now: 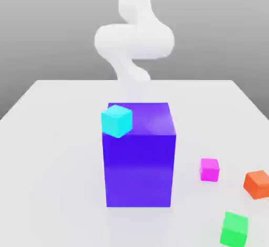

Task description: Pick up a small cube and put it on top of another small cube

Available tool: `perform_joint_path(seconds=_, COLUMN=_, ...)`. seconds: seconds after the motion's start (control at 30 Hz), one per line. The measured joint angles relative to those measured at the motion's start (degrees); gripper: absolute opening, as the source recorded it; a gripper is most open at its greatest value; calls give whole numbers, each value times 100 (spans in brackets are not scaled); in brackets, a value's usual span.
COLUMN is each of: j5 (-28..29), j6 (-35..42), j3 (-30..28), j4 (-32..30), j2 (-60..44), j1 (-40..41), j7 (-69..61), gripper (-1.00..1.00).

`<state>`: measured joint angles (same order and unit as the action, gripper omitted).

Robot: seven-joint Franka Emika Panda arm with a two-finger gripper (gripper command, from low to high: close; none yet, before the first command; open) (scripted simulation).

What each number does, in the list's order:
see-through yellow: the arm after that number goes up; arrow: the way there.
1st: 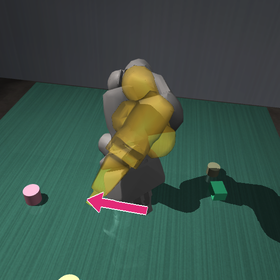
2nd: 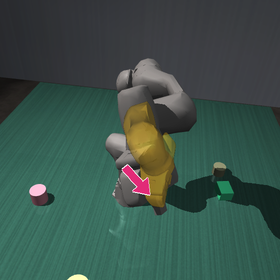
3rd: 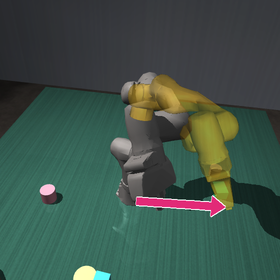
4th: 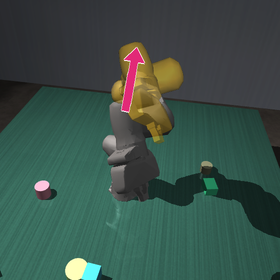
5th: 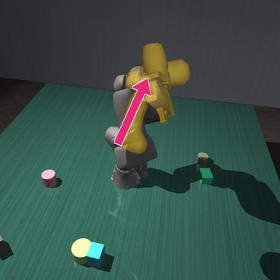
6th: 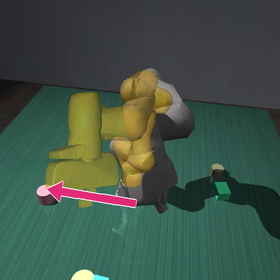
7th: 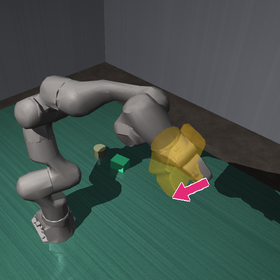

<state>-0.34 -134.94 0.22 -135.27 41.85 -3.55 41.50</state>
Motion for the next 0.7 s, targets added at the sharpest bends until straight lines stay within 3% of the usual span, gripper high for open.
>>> perform_joint_path(seconds=0.53, j5=-197, j6=-2511, j3=503, j4=-2631, j2=-3297, j1=-2548, j7=-3416, gripper=0)
perform_joint_path(seconds=0.6, j5=-86, j6=-2908, j3=696, j4=-2986, j2=-3839, j1=-2810, j7=-3807, gripper=0)
perform_joint_path(seconds=0.7, j5=273, j6=-3439, j3=648, j4=-3047, j2=-4518, j1=-2927, j7=-3749, gripper=0)
